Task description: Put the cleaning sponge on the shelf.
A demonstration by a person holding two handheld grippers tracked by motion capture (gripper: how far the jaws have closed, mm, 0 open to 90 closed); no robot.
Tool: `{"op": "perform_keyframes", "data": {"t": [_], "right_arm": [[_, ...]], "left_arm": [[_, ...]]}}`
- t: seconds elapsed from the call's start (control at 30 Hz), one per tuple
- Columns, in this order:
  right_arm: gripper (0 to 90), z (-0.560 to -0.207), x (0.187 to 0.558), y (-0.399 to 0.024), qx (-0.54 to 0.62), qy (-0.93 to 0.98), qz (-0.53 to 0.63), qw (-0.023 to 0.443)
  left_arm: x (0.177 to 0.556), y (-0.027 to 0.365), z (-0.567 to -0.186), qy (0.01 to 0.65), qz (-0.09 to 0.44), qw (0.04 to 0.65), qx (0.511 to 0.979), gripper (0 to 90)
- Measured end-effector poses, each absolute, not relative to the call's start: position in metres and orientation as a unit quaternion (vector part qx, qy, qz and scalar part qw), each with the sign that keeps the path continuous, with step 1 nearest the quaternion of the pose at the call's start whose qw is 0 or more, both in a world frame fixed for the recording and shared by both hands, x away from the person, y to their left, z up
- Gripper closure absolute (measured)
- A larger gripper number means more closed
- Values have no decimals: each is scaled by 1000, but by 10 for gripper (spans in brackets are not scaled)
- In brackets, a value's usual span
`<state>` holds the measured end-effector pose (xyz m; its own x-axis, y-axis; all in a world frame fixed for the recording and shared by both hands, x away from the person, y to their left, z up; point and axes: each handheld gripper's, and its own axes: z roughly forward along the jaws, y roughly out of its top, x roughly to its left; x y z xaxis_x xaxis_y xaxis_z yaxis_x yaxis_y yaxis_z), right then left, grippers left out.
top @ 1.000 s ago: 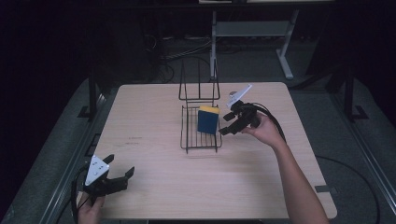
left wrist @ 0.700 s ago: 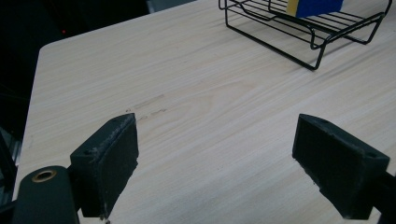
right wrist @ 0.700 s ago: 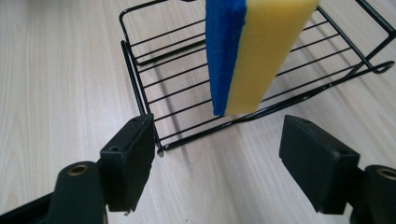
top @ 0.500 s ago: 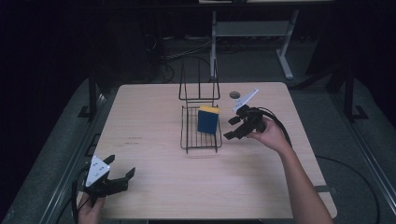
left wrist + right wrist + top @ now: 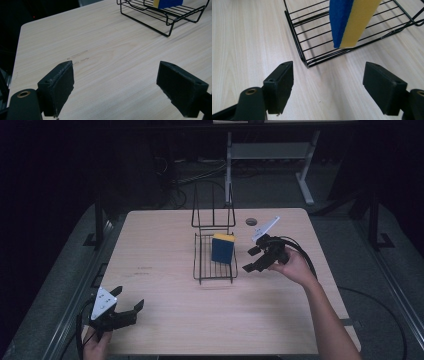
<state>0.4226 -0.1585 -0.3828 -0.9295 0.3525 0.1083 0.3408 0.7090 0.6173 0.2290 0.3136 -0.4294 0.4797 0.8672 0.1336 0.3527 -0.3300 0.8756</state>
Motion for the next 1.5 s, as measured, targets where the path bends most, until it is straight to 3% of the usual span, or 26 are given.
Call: {"op": "perform_keyframes", "data": {"t": [1.5], "right_arm": [[236,-415,368,-204,220,916,337,-3]], "left_arm": [[228,311,-430,403,312,414,755,139]]}}
